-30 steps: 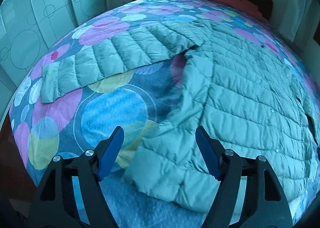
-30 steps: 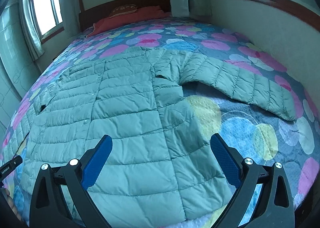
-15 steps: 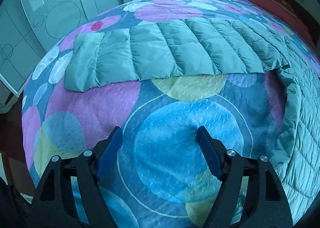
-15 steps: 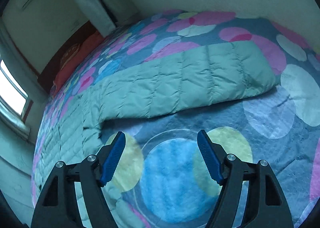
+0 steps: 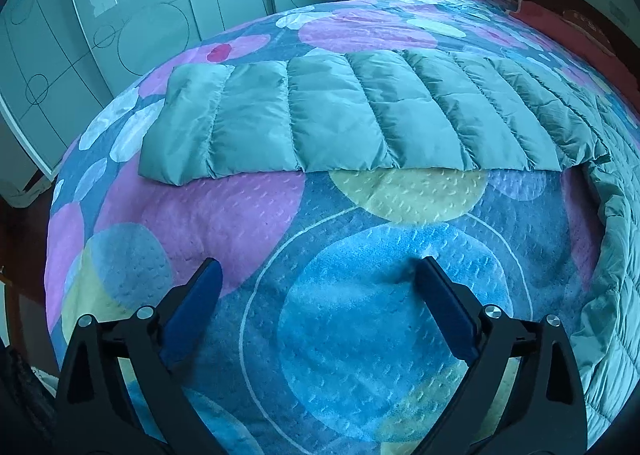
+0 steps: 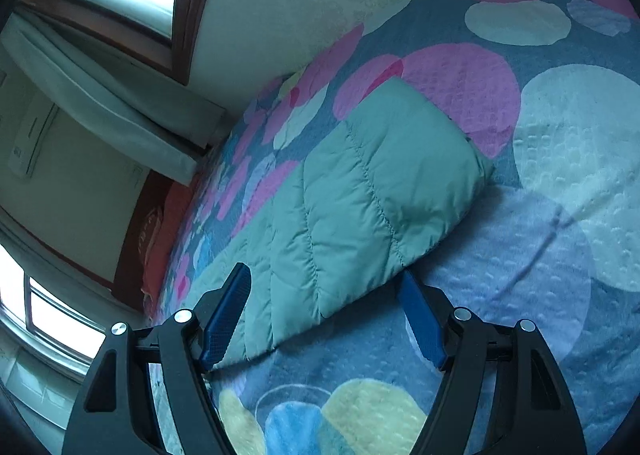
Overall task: Fold large clothes
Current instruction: 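Move the right tool down to the cuff of a jacket sleeve, then close the right gripper on the sleeve cuff and lift it, then carry the sleeve across the jacket body and open the right gripper, then move the left tool toward the other sleeve's cuff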
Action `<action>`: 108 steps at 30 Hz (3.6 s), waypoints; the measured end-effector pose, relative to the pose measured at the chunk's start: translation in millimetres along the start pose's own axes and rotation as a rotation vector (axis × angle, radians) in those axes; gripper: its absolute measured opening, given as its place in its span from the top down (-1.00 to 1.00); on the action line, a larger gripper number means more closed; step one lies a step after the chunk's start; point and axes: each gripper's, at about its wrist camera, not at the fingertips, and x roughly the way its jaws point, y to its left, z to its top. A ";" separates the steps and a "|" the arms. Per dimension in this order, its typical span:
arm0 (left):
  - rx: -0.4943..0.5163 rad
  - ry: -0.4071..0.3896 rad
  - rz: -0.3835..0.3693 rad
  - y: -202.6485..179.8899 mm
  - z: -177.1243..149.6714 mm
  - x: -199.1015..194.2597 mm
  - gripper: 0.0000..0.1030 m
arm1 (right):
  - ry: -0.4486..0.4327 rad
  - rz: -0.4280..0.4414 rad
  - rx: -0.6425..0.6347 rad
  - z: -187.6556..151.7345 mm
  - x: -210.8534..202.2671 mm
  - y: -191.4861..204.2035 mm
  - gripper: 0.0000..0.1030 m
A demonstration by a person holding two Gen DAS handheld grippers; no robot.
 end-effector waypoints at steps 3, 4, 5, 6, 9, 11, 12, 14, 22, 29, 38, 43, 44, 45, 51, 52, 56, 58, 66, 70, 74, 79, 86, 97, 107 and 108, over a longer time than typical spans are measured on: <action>-0.001 -0.002 0.005 0.0 -1.1 0.6 -0.95 | -0.040 0.015 0.043 7.0 -4.9 -9.0 -0.42; -0.001 -0.002 0.007 -0.4 -0.9 0.9 -0.95 | -0.052 0.023 0.061 9.2 -6.6 -11.4 -0.42; 0.000 -0.003 0.009 -0.5 -0.9 1.3 -0.96 | -0.059 0.026 0.073 11.9 -7.1 -13.4 -0.41; 0.000 -0.003 0.011 -0.6 -1.4 1.4 -0.96 | -0.063 0.027 0.086 13.9 -7.0 -14.6 -0.41; 0.003 -0.006 0.015 -1.4 -1.9 1.7 -0.96 | -0.077 0.015 0.090 19.6 -2.3 -13.9 -0.38; 0.004 -0.008 0.018 -1.8 -1.7 1.9 -0.96 | -0.081 -0.023 0.067 22.8 3.5 -9.9 -0.15; 0.005 -0.008 0.018 -1.6 -1.9 1.9 -0.96 | -0.081 -0.044 0.065 23.6 5.7 -11.2 -0.08; 0.004 -0.008 0.017 -1.7 -1.7 2.0 -0.96 | -0.093 -0.048 0.079 27.2 6.7 -14.0 0.09; 0.010 -0.013 0.026 -2.4 -1.5 2.3 -0.96 | -0.075 -0.076 -0.001 33.5 16.8 4.0 0.90; 0.015 -0.018 0.031 -3.4 -0.3 3.0 -0.96 | -0.034 -0.006 -0.353 -4.4 18.6 101.1 0.91; 0.011 -0.019 0.027 -2.6 -1.4 3.2 -0.96 | 0.148 0.150 -0.685 -114.8 54.6 221.3 0.91; 0.011 -0.023 0.024 -3.8 -1.0 3.6 -0.96 | 0.243 0.239 -0.812 -181.4 71.8 268.5 0.91; 0.011 -0.024 0.023 -4.2 -0.8 3.8 -0.96 | 0.261 0.250 -0.835 -192.3 74.3 273.2 0.91; 0.011 -0.025 0.022 -3.9 -1.5 3.8 -0.96 | 0.289 0.263 -0.859 -206.5 79.7 279.6 0.91; 0.009 -0.027 0.016 -3.1 -1.2 4.8 -0.96 | 0.460 0.309 -0.971 -286.2 102.8 306.7 0.91; 0.009 -0.027 0.016 -3.2 -1.1 4.9 -0.96 | 0.485 0.317 -0.989 -298.6 99.2 307.2 0.91; 0.009 -0.028 0.016 -3.2 -1.7 4.9 -0.96 | 0.570 0.337 -1.067 -346.7 103.4 317.7 0.91; 0.009 -0.029 0.016 -3.6 -1.0 5.4 -0.96 | 0.613 0.338 -1.099 -362.1 105.7 320.3 0.91; 0.009 -0.029 0.017 -3.5 -1.0 5.5 -0.96 | 0.737 0.319 -1.172 -393.2 111.7 317.8 0.39; 0.009 -0.029 0.016 -3.6 -1.7 5.4 -0.96 | 0.710 0.362 -1.176 -377.9 87.7 321.0 -0.02; 0.009 -0.029 0.016 -3.9 -1.8 5.5 -0.96 | 0.585 0.320 -1.133 -322.7 74.7 314.0 -0.02; 0.010 -0.030 0.017 -3.8 -2.1 5.4 -0.96 | 0.421 0.077 -1.076 -244.0 106.2 286.6 0.01; 0.011 -0.030 0.017 -3.5 -1.9 6.3 -0.96 | 0.508 -0.062 -1.115 -232.5 150.3 244.8 0.00; 0.014 -0.032 0.020 -4.6 -2.0 6.2 -0.96 | 0.441 -0.080 -0.993 -173.3 216.0 275.9 0.00; 0.014 -0.034 0.019 -3.9 -2.2 6.4 -0.96 | 0.421 -0.138 -1.005 -166.2 233.8 291.6 -0.14; 0.013 -0.034 0.018 -3.7 -1.5 6.8 -0.96 | 0.467 -0.157 -1.000 -167.5 248.8 285.5 -0.16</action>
